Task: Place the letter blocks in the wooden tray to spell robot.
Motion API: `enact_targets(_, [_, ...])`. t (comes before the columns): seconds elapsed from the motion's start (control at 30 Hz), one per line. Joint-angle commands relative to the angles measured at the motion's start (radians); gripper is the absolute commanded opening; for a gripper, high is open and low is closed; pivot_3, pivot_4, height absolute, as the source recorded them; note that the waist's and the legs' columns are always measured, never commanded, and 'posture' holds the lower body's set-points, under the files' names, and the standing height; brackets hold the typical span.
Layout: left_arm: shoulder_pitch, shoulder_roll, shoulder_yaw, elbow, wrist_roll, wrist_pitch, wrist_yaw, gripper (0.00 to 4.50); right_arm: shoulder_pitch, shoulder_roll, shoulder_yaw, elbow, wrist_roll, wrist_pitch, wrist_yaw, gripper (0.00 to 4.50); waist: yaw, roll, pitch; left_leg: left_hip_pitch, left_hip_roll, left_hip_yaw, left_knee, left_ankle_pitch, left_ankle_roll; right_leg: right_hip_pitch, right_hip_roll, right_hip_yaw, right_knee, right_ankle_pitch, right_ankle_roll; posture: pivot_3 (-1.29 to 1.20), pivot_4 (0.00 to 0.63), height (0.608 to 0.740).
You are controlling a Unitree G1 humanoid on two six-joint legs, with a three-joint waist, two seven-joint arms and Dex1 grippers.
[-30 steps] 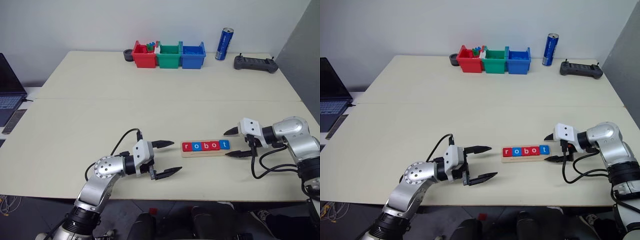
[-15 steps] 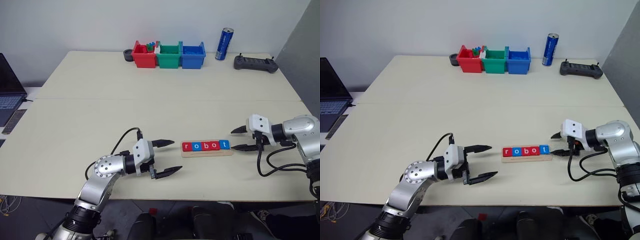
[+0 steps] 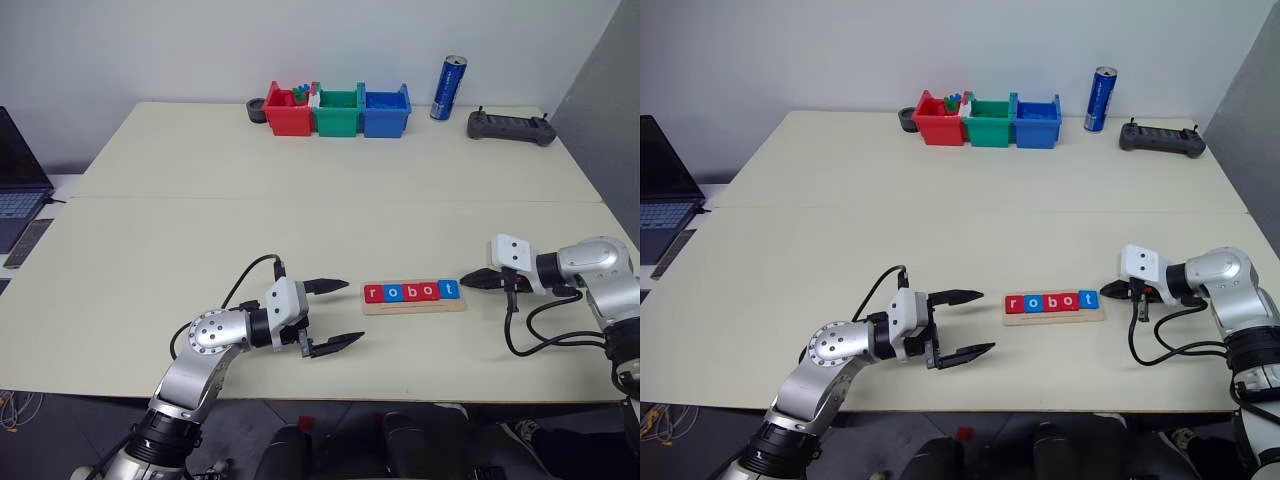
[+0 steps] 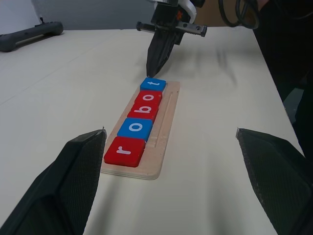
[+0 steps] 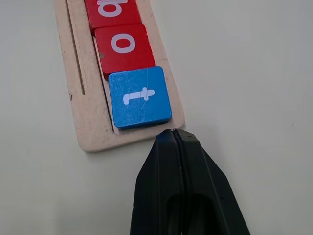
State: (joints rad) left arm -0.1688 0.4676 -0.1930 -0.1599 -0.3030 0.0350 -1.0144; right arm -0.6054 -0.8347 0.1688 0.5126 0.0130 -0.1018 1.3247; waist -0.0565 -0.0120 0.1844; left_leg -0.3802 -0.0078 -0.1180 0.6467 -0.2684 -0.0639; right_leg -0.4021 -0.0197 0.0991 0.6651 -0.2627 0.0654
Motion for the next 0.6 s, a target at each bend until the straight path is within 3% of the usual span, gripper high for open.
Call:
enact_targets(0.03, [-0.005,0.003,0.003,-0.028,-0.003,-0.010,0.000,4.50,-0.028,0.005,-0.004,0.002,-0.010,-0.023,-0.011,0.03,0.000,0.000,0.000,0.000,0.000,0.000,0.000,0.000,0.000,0.000,0.000,0.000,0.000,0.000,0.000,0.00,0.150,0.740])
enact_targets(0.6, [-0.015,0.005,0.009,-0.021,-0.003,-0.011,0.003,4.50,-0.025,0.025,0.004,-0.040,0.000,-0.008,0.001,0.03,-0.001,0.000,0.000,0.000,0.000,0.000,0.000,0.000,0.000,0.000,0.000,0.000,0.000,0.000,0.000,0.00,0.150,0.740])
